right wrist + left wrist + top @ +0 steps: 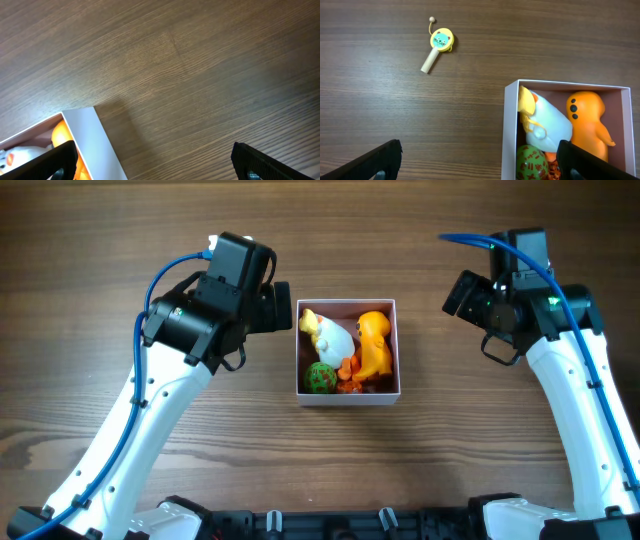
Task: Pack container
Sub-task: 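Move the left gripper toward the yellow rattle toy, then lower the left gripper and grasp the rattle's wooden handle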
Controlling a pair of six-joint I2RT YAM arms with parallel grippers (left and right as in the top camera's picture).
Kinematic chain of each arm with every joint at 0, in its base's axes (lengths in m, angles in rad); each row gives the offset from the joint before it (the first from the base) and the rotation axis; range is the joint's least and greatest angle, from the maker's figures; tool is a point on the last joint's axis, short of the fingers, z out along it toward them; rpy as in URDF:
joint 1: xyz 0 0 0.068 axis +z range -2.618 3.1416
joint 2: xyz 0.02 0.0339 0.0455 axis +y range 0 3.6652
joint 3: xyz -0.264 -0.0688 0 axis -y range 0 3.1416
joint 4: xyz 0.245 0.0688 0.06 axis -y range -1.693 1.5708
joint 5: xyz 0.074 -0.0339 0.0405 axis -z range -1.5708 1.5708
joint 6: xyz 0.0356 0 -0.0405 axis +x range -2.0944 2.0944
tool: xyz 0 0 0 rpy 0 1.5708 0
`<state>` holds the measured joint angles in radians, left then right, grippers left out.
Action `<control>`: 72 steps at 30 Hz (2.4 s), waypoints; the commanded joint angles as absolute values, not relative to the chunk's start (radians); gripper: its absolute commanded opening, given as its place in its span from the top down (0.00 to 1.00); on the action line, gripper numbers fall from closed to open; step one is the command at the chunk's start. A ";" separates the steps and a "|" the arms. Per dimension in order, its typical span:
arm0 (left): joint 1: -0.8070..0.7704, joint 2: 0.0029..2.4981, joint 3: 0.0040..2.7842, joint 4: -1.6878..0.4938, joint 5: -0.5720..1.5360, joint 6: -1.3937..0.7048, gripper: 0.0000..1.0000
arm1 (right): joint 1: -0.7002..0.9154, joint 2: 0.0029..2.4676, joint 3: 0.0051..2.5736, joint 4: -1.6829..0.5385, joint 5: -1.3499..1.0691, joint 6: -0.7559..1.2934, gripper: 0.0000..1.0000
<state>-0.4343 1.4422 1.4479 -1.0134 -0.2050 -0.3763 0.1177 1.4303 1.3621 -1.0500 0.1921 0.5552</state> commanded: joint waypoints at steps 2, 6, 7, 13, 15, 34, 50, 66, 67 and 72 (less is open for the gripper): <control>-0.427 1.446 1.457 -1.006 -0.211 -0.379 0.00 | 0.117 1.434 1.364 -1.048 0.210 0.550 0.00; -0.427 1.446 1.457 -0.997 -0.211 -0.379 0.00 | 0.117 1.434 1.364 -1.048 0.210 0.550 0.00; -0.427 1.446 1.457 -0.996 -0.211 -0.379 0.00 | 0.117 1.434 1.364 -1.048 0.210 0.550 0.00; -0.427 1.446 1.457 -0.996 -0.211 -0.379 0.00 | 0.117 1.434 1.364 -1.048 0.210 0.550 0.00; -0.427 1.446 1.457 -0.995 -0.220 -0.378 0.00 | 0.117 1.434 1.364 -1.048 0.210 0.550 0.00; -0.183 1.793 1.457 -0.847 -0.169 -0.158 0.00 | 0.117 1.434 1.364 -1.048 0.210 0.550 0.00; -0.049 1.985 1.457 -0.624 0.104 0.332 0.00 | 0.117 1.434 1.364 -1.048 0.210 0.550 0.00; -0.062 2.110 1.457 -0.579 0.108 0.359 0.33 | 0.117 1.434 1.364 -1.048 0.210 0.550 0.00; -0.062 2.110 1.457 -0.579 0.108 0.359 0.35 | 0.117 1.434 1.364 -1.048 0.210 0.550 0.00; -0.062 2.110 1.457 -0.587 0.108 0.359 0.61 | 0.117 1.434 1.364 -1.048 0.210 0.550 0.00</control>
<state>-0.0608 2.0987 1.4479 -0.5831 0.0875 0.3500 0.1177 1.4303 1.3621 -1.0496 0.1921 0.5552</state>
